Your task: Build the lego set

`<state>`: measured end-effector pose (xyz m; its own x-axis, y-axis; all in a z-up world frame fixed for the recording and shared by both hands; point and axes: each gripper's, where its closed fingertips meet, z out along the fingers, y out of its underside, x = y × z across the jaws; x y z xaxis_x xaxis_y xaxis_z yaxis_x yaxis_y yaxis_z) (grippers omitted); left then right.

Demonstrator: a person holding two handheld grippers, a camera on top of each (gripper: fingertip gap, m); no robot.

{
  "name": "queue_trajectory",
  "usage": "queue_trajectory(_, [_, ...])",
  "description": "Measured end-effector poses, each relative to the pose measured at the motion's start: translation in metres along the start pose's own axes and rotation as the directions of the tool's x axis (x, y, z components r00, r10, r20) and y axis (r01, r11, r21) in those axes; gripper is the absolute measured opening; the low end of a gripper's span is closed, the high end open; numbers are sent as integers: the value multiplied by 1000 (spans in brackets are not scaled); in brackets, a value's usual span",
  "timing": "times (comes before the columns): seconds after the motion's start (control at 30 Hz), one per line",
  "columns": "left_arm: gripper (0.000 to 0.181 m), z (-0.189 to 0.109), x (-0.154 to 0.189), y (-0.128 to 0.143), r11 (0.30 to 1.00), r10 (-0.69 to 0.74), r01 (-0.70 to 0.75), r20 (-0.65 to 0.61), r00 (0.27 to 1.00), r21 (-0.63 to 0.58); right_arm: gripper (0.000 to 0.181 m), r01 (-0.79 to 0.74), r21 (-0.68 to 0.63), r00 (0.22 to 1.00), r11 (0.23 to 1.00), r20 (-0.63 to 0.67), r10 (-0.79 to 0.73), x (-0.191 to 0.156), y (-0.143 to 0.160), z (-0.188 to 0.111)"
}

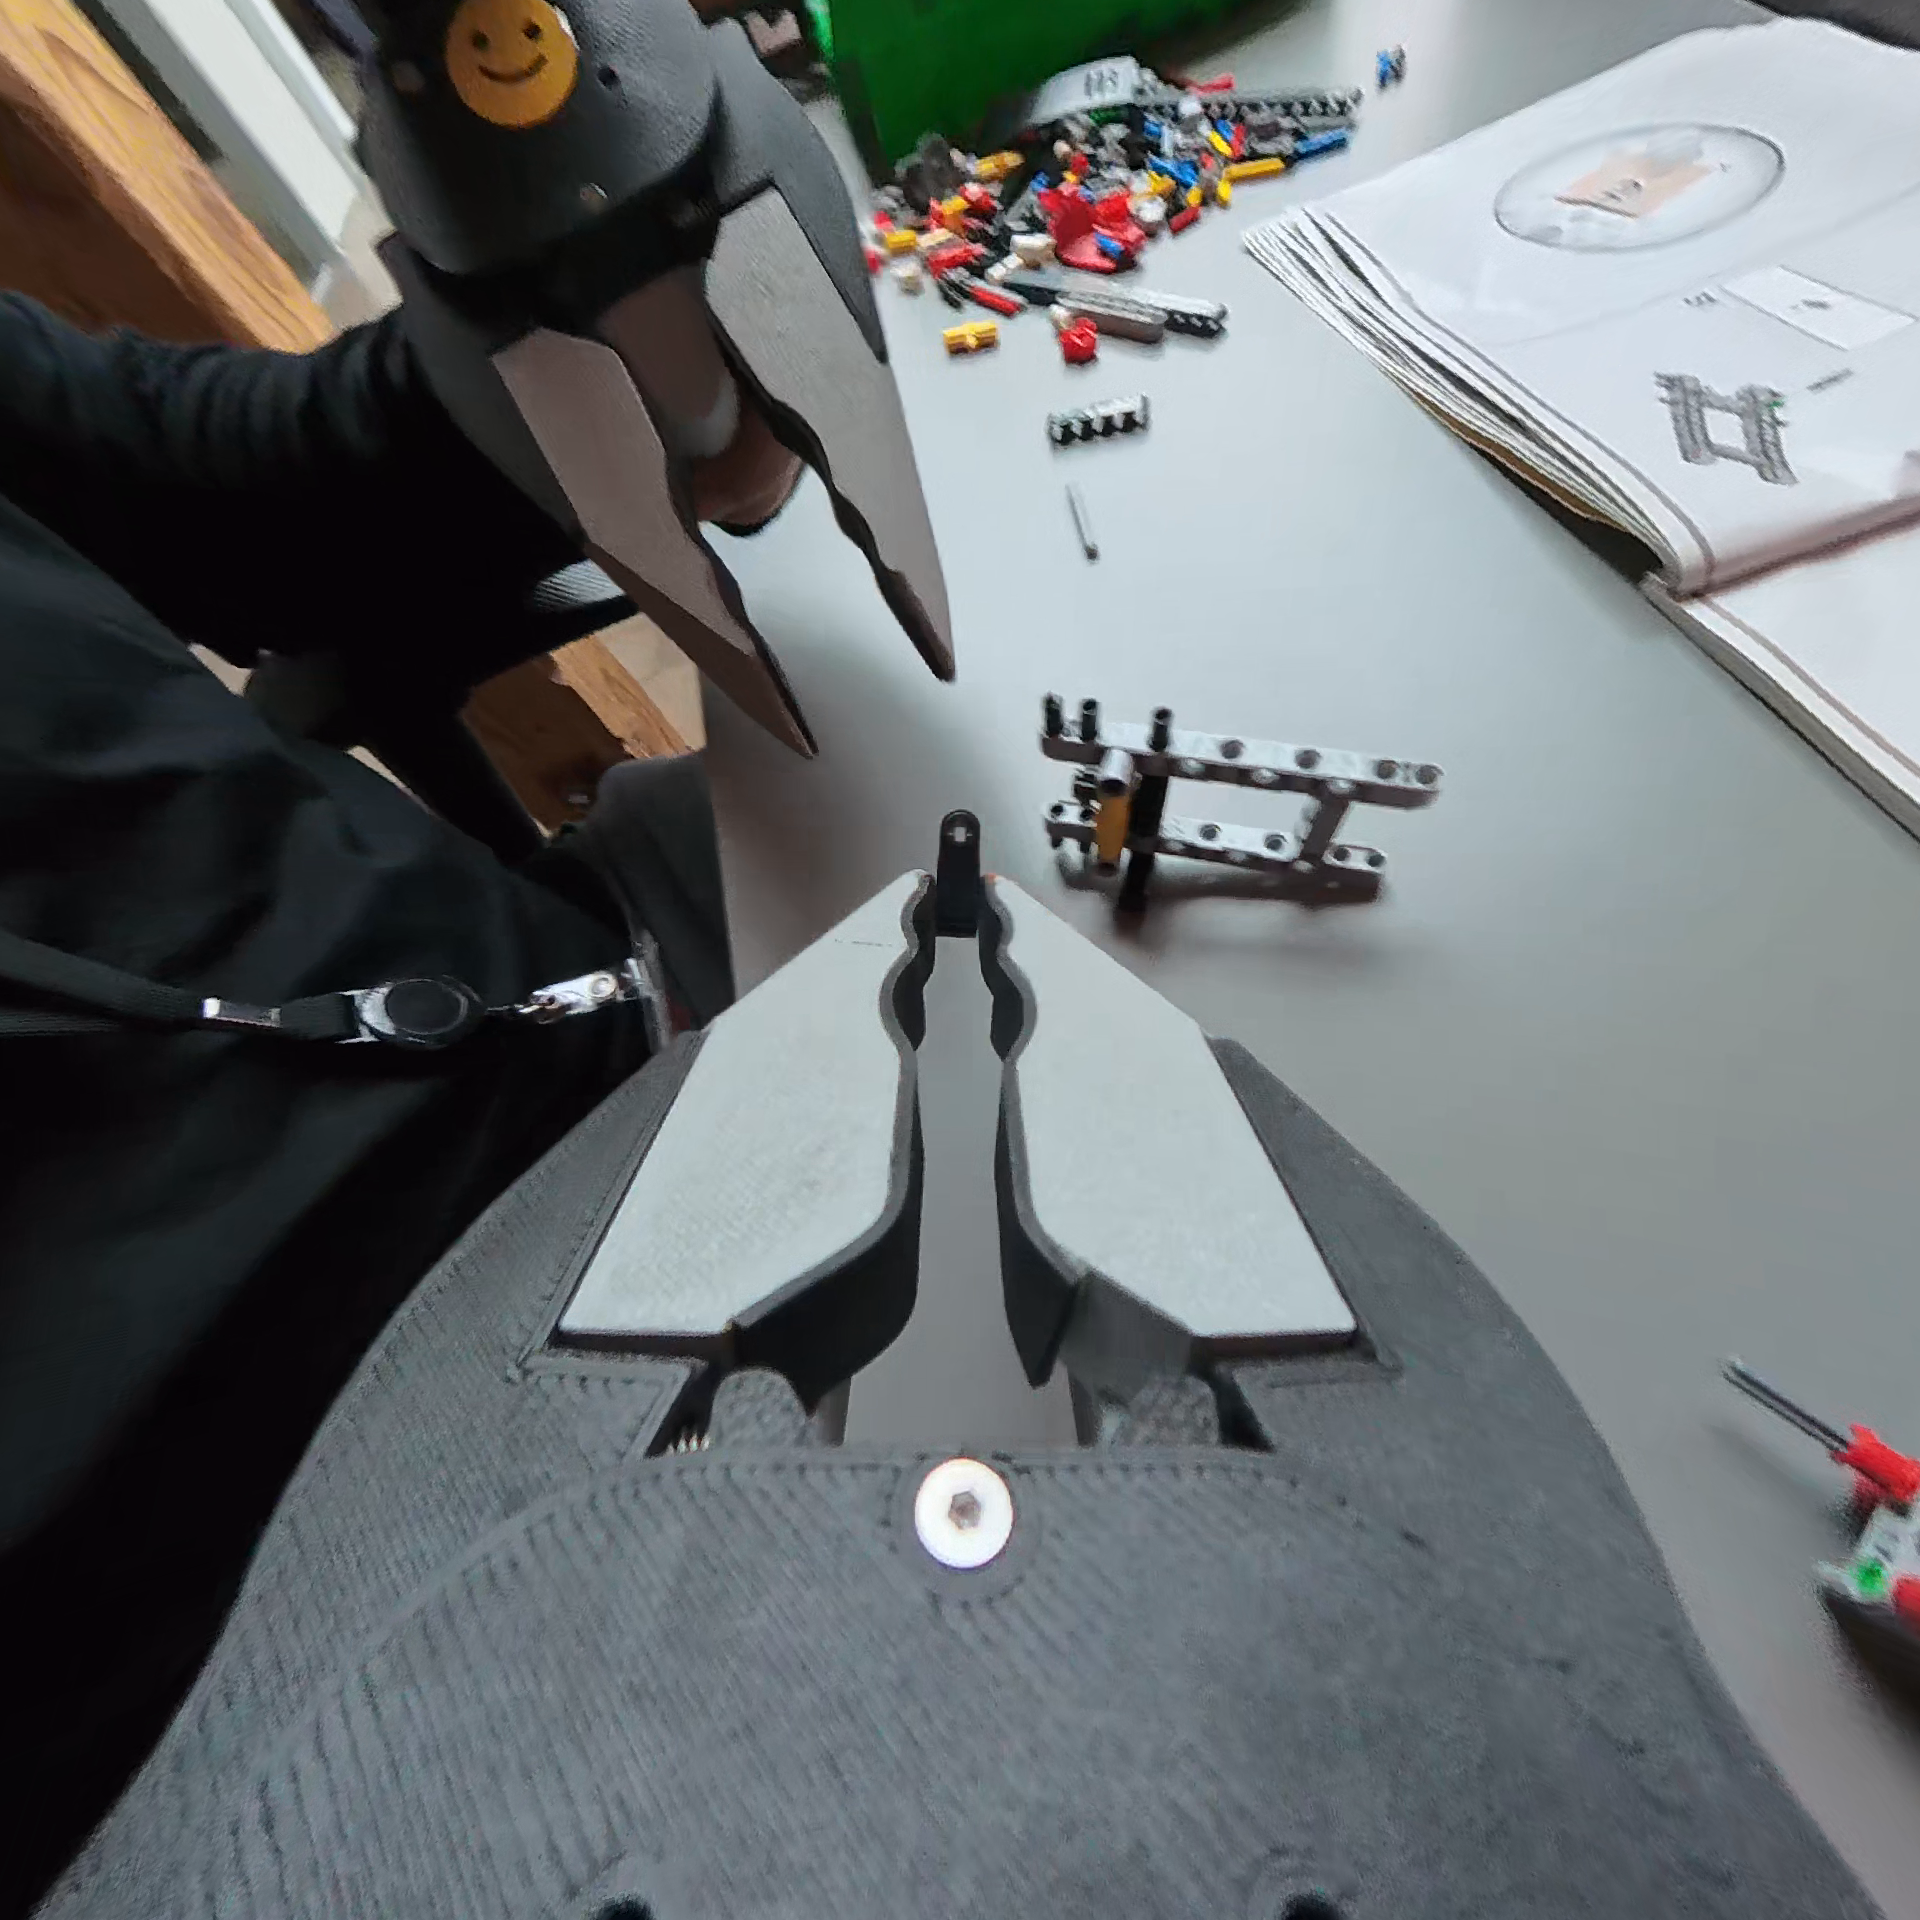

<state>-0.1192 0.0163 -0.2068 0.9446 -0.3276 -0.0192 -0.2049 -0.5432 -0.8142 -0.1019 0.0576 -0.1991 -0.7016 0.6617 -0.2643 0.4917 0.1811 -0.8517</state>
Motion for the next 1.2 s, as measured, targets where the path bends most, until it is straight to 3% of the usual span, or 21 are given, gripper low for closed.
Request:
queue_trajectory(0.1, [29,4,12,-11,1000,-8,9,-21,1000,19,4,27,41,999,999,44,-29,-13,-7,2])
queue_trajectory(0.23, [33,13,18,-23,994,-58,60,-32,998,86,4,9,202,994,979,102,-30,-30,-30,2])
queue_trajectory(0.3, [33,13,8,-30,986,-66,59,36,997,154,4,-16,261,991,965,129,-19,-35,-40,1])
queue_trajectory(0.37, [29,3,7,-42,966,-26,6,73,997,259,4,-30,241,991,970,133,-2,-34,-38,4])
queue_trajectory(0.43, [25,-3,6,-43,963,2,-23,79,997,269,4,-17,242,992,970,122,-13,-33,-37,3])
queue_trajectory(0.63, [25,-7,21,-49,950,3,17,-63,998,312,4,-26,242,988,970,155,-12,-36,-36,5])
queue_trajectory(0.87, [9,-7,21,-47,920,-164,238,-244,956,313,4,87,219,990,972,93,-109,-36,-29,10])
queue_trajectory(1.0, [5,-7,19,-46,897,-241,333,-310,920,292,4,78,218,991,973,92,-100,-34,-27,12])
queue_trajectory(1.1, [4,-3,11,-41,881,-317,397,-301,900,259,5,70,206,996,976,35,-79,-23,-25,15])
queue_trajectory(1.2, [4,2,-11,-29,831,-465,508,-219,858,225,12,163,138,969,977,-207,-132,2,-22,11])
